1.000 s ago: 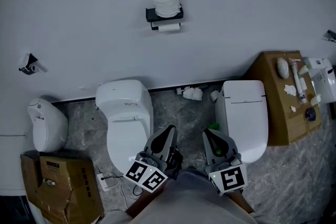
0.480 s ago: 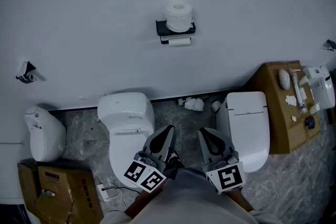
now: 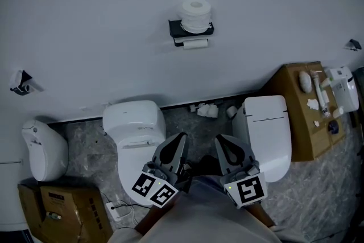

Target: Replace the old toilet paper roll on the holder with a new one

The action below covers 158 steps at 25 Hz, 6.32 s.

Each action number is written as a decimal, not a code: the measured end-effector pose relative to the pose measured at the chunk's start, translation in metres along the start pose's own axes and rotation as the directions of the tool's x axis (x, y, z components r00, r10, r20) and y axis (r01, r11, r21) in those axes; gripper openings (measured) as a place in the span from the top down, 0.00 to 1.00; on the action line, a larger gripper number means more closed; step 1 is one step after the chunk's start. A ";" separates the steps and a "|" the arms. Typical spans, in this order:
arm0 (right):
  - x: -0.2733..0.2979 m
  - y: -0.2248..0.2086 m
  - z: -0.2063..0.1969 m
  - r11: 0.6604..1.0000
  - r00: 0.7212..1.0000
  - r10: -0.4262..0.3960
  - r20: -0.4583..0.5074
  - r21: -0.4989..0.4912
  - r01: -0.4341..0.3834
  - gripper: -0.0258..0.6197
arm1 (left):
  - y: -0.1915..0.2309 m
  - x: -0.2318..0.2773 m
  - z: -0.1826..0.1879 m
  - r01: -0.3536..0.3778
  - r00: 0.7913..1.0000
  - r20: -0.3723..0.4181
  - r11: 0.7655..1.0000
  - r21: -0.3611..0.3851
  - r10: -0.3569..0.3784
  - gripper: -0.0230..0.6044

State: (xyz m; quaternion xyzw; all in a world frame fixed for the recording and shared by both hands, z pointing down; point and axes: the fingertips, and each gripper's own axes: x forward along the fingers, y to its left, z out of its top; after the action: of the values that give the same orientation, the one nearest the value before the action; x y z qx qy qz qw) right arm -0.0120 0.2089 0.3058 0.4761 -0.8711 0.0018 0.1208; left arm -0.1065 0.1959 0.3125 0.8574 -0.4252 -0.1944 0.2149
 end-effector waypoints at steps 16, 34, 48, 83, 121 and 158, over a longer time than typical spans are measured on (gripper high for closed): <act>0.045 -0.021 0.006 1.000 1.000 -0.005 0.024 -0.003 0.005 0.93 | 0.035 0.031 0.004 -0.013 1.000 -0.013 0.999 -0.035 0.012 0.96; 0.123 -0.096 0.008 0.999 0.999 0.016 0.027 0.047 -0.017 0.93 | 0.075 0.132 0.004 -0.023 0.998 -0.062 0.999 -0.039 0.020 0.96; 0.181 -0.178 0.022 0.998 0.995 0.032 0.096 0.044 -0.037 0.93 | 0.086 0.223 0.023 -0.010 1.000 -0.019 1.000 0.029 0.010 0.96; 0.222 -0.209 0.000 0.993 0.993 0.115 0.027 0.026 -0.116 0.93 | 0.185 0.302 -0.022 -0.099 0.973 0.137 0.868 -0.486 0.187 0.95; 0.236 -0.227 -0.017 0.997 0.995 0.083 -0.060 0.000 -0.083 0.93 | 0.219 0.337 -0.032 0.061 0.935 0.293 0.727 -0.684 0.197 0.60; 0.240 -0.245 -0.023 0.999 0.997 0.009 -0.075 0.049 -0.005 0.93 | 0.207 0.377 -0.041 0.129 0.970 0.233 0.679 -0.723 0.064 0.64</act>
State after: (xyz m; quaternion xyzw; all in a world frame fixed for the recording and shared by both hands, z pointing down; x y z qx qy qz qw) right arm 0.0717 -0.1207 0.3515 0.4755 -0.8673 0.0413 0.1416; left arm -0.0069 -0.2147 0.4004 0.6770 -0.3191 -0.4537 0.4837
